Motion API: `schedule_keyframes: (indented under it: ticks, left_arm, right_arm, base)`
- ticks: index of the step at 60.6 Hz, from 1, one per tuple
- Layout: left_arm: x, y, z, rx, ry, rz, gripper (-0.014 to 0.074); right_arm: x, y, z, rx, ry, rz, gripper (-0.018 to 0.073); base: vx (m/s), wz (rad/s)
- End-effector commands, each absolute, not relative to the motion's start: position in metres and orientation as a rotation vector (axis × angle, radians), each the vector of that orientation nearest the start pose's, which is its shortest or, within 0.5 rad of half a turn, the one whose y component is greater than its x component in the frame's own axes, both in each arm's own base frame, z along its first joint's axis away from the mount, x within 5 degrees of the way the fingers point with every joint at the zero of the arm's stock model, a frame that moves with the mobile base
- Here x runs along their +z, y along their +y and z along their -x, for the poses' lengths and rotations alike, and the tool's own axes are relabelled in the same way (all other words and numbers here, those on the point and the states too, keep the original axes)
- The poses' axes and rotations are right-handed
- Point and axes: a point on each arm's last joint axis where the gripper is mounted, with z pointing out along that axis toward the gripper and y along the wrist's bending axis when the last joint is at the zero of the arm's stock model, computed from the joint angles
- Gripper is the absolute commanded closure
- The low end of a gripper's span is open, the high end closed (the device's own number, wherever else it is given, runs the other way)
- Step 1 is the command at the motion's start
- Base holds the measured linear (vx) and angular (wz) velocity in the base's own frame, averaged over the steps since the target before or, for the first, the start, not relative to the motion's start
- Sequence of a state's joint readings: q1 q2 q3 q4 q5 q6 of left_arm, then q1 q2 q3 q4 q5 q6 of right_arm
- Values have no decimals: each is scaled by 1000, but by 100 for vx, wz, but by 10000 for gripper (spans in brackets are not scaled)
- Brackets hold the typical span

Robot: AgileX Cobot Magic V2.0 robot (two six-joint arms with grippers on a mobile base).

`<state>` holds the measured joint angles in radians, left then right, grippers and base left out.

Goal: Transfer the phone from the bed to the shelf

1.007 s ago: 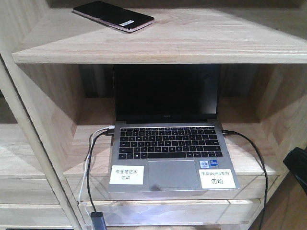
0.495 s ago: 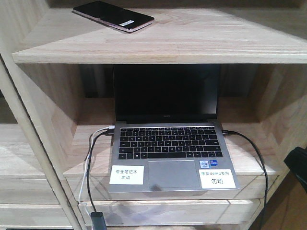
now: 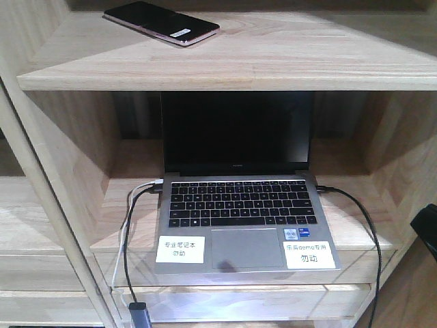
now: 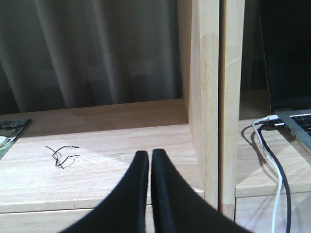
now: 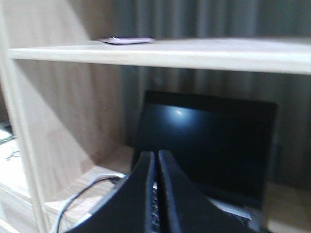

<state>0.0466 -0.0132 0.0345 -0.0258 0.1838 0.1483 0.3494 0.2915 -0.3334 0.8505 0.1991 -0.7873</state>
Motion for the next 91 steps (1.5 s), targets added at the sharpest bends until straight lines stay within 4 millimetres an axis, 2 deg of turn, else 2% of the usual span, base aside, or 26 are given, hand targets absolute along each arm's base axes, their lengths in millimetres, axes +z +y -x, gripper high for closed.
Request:
schedule_keyframes:
  ticks: [1,21,36,58,67,77,85,91]
  left_arm:
    - [200,2,-55,119,1582,-51,595]
    - [200,2,-55,119,1582,-51,595]
    - [200,2,-55,119,1582,-51,595]
    - [200,2,-55,119,1582,-51,595]
    - [200,2,-55,119,1582,-51,595]
    - [200,2,-55,119,1582,-51,595]
    - [200,2,-55,119,1582,-51,595]
    - [200,2,-55,119,1582,-51,595]
  right_arm:
    - [306,33,-69,407,1521,272,565]
    - [304,27,-72,402,1565,163,565]
    - [304,27,-72,383,1562,174,565]
    - [302,8,-76,118,1569,44,565]
    - [284,4,-75,123,1487,-25,565]
    - [250,3,-65,136,1372,-54,565]
    - [222,3,-61,135,1402,-57,565]
    - [209,2,-59,129,1449,-57,565]
  base:
    - [0,0]
    - [0,0]
    - [0,0]
    - [0,0]
    - [0,0]
    - [0,0]
    - [0,0]
    - [0,0]
